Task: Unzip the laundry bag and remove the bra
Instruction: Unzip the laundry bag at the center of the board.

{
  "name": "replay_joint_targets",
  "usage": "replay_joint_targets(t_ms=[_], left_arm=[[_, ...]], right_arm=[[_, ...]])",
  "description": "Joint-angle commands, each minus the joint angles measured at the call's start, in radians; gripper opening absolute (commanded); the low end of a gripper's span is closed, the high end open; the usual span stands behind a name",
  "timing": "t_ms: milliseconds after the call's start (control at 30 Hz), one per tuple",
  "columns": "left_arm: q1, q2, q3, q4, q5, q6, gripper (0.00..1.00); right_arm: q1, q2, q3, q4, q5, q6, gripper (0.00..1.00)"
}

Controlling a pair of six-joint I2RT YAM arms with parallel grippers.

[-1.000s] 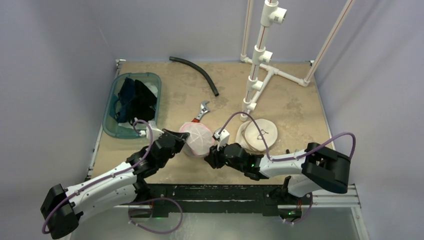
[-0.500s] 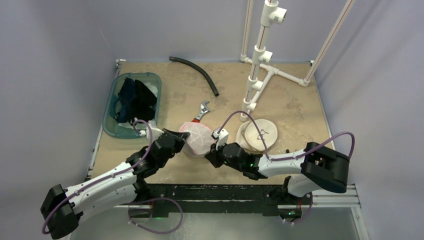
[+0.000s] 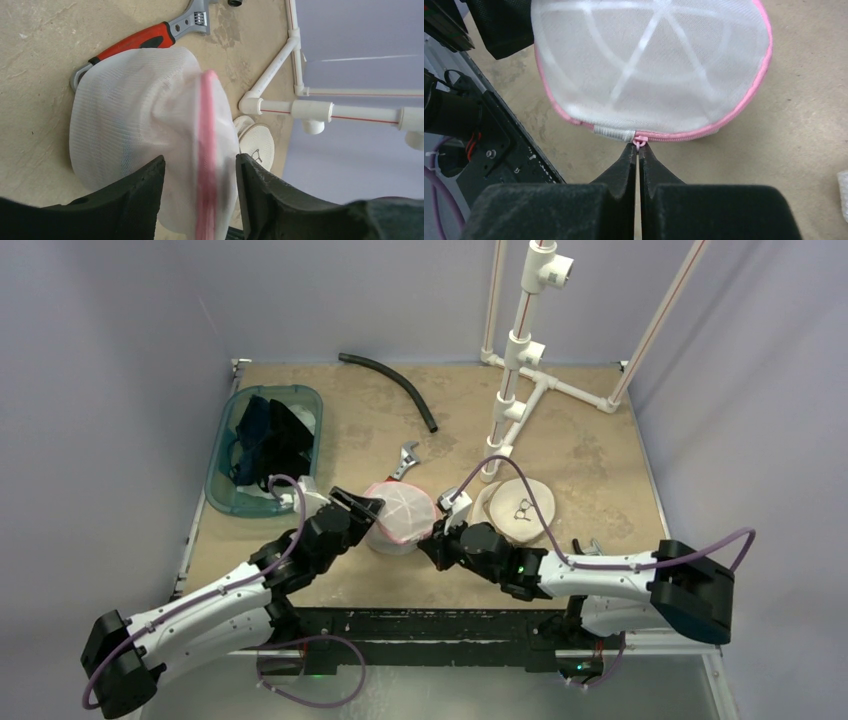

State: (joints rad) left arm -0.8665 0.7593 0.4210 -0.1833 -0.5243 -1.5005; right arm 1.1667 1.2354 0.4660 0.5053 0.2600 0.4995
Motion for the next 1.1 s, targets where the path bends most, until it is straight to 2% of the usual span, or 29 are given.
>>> replay_joint_targets(t_ms=[0, 67, 167, 333, 433, 600, 700, 833, 1067], left_arm=[[-0.004, 0.006, 0.081, -0.072, 0.038, 0.097, 0.56], [-0.004, -0.005, 0.089, -0.106, 0.061, 0.117, 0.61], [-0.004, -0.025, 0.083, -0.124, 0.119, 0.131, 0.62], [-0.007, 0.005, 0.050, -0.040, 0.255, 0.092, 0.63], [-0.038, 0.033, 0.058, -0.022, 0.282, 0.069, 0.63], [-0.138, -0.011, 0.136, -0.244, 0.136, 0.046, 0.65], [-0.146, -0.077, 0.129, -0.305, 0.132, 0.034, 0.66], [-0.176, -0.055, 0.102, -0.260, 0.162, 0.010, 0.66], [-0.283, 0.122, 0.085, -0.047, 0.055, -0.037, 0.60]], right_arm=[[0.004, -0.040, -0.019, -0.067, 0.057, -0.030, 0.00], [0.004, -0.042, -0.024, -0.075, 0.060, -0.034, 0.00], [0.004, -0.039, -0.027, -0.081, 0.066, -0.032, 0.00], [0.004, -0.030, -0.026, -0.066, 0.059, -0.032, 0.00], [0.004, -0.028, -0.020, -0.070, 0.058, -0.028, 0.00], [0.004, -0.047, -0.014, -0.081, 0.061, -0.026, 0.00], [0.004, -0.046, -0.002, -0.085, 0.055, -0.028, 0.00], [0.004, -0.028, 0.014, -0.080, 0.049, -0.030, 0.00], [0.004, -0.012, 0.035, -0.078, 0.043, -0.029, 0.00]])
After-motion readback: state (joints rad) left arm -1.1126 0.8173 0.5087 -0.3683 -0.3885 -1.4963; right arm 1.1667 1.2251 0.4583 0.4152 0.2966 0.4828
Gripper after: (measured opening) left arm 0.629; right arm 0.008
